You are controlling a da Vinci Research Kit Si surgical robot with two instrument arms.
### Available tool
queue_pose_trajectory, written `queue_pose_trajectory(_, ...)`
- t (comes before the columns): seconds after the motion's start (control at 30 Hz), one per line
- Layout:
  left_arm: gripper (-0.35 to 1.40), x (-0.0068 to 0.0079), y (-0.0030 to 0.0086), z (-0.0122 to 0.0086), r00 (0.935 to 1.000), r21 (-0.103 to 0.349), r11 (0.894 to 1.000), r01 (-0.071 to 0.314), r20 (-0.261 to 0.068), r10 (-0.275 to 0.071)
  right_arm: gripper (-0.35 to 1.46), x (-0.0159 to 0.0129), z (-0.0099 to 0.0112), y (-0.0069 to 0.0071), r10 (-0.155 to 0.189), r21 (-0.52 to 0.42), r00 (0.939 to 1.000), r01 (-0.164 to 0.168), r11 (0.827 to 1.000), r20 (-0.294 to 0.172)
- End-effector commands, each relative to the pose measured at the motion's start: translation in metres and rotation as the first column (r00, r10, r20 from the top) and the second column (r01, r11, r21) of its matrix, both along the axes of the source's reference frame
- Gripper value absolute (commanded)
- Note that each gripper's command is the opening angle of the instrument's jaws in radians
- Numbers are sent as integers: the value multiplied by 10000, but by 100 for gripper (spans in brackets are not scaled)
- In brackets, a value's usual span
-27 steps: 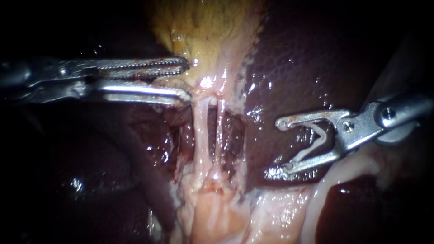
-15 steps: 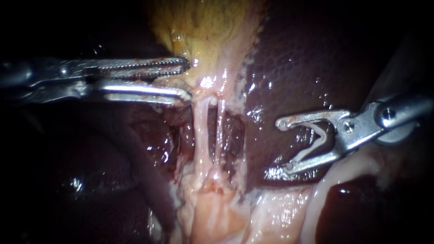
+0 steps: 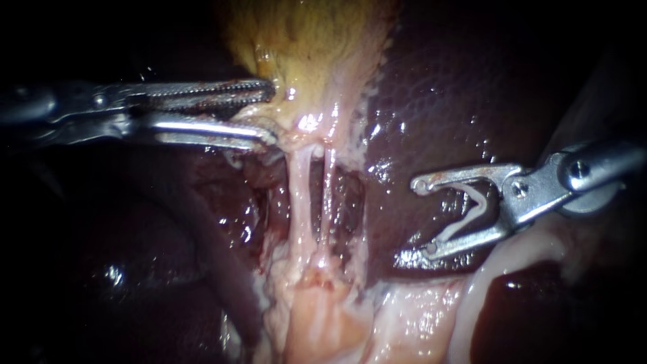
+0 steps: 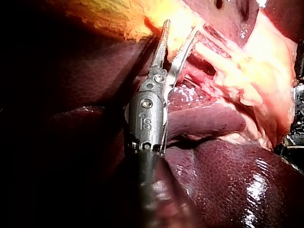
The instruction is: Grabbing gallbladder
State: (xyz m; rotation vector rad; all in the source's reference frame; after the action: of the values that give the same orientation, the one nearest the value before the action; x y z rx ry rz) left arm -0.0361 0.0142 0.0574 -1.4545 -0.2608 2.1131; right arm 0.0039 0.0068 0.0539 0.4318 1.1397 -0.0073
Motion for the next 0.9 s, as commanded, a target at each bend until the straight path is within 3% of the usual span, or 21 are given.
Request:
queue_pose_trajectory(0.03, 36, 0, -1, 5, 10000, -5, 10000, -14, -39, 14, 47, 0, 0, 0, -3, 1, 10000, 3, 10000, -1)
queue_pose_trajectory(0.4, 36, 0, -13, 48, 9996, 202, 9998, -72, -270, 77, 47, -1, 0, 0, -6, 0, 10000, 6, 10000, -2)
queue_pose_trajectory(0.9, 31, -5, -12, 53, 9997, 345, 9994, 23, -256, -14, 47, -1, 0, 0, -9, 0, 10000, 9, 10000, -4)
